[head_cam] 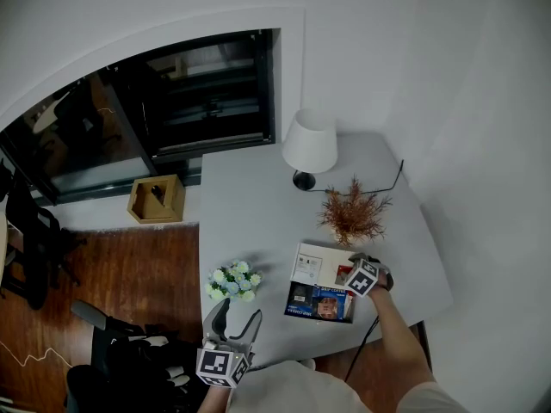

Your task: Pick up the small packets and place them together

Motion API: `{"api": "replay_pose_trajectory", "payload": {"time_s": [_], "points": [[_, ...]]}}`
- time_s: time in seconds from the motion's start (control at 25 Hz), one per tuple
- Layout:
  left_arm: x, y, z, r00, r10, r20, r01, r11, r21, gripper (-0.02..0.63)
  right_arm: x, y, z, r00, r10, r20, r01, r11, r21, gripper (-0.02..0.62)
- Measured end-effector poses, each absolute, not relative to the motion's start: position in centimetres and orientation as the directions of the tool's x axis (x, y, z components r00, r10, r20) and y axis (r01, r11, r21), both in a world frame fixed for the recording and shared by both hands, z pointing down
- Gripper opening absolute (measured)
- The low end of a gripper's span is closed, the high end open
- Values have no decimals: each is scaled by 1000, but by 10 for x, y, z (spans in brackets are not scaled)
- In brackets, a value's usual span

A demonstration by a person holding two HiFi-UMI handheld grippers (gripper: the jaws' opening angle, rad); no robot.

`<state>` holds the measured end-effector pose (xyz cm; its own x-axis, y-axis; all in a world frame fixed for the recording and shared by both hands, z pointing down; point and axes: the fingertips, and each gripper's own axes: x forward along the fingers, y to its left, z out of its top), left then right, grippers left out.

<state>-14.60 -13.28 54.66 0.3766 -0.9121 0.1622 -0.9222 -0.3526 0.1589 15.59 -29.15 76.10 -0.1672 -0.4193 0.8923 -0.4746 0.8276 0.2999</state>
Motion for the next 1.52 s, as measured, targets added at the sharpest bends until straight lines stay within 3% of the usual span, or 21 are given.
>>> {"api": "replay_pose_trajectory", "payload": {"time_s": [0.08, 0.24, 0.36, 0.6, 0.8, 0.84, 0.88, 1.24, 1.52], "points": [[-145, -132, 545, 382, -910, 159, -920, -357, 164, 316, 156, -292, 754, -175, -445, 878, -487, 814, 316, 313], [-136, -134, 537, 413, -900, 138, -904, -387, 182, 316, 151, -290, 717, -244, -550, 799, -567, 749, 343, 321], [-120, -139, 531, 453, -884, 117, -886, -431, 171, 316, 144, -275, 670, -330, -664, 671, -677, 662, 321, 320], [-93, -148, 514, 502, -863, 58, -857, -488, 163, 316, 158, -222, 564, -351, -893, 283, -906, 400, 138, 319], [-61, -146, 503, 577, -816, 31, -815, -571, 100, 316, 160, -151, 482, -315, -943, -106, -949, 311, 51, 321], [-55, -144, 501, 587, -809, 27, -808, -584, 81, 316, 160, -138, 474, -301, -940, -160, -953, 300, 32, 385], [-51, -142, 499, 595, -803, 21, -803, -593, 63, 316, 161, -127, 471, -280, -943, -182, -959, 282, 15, 448], [-37, -118, 493, 618, -786, -12, -786, -618, 23, 318, 161, -100, 505, -179, -984, -16, -978, 176, 116, 419], [-40, -106, 498, 608, -794, -4, -793, -607, 43, 318, 155, -91, 499, -189, -982, -1, -974, 187, 125, 417]]}}
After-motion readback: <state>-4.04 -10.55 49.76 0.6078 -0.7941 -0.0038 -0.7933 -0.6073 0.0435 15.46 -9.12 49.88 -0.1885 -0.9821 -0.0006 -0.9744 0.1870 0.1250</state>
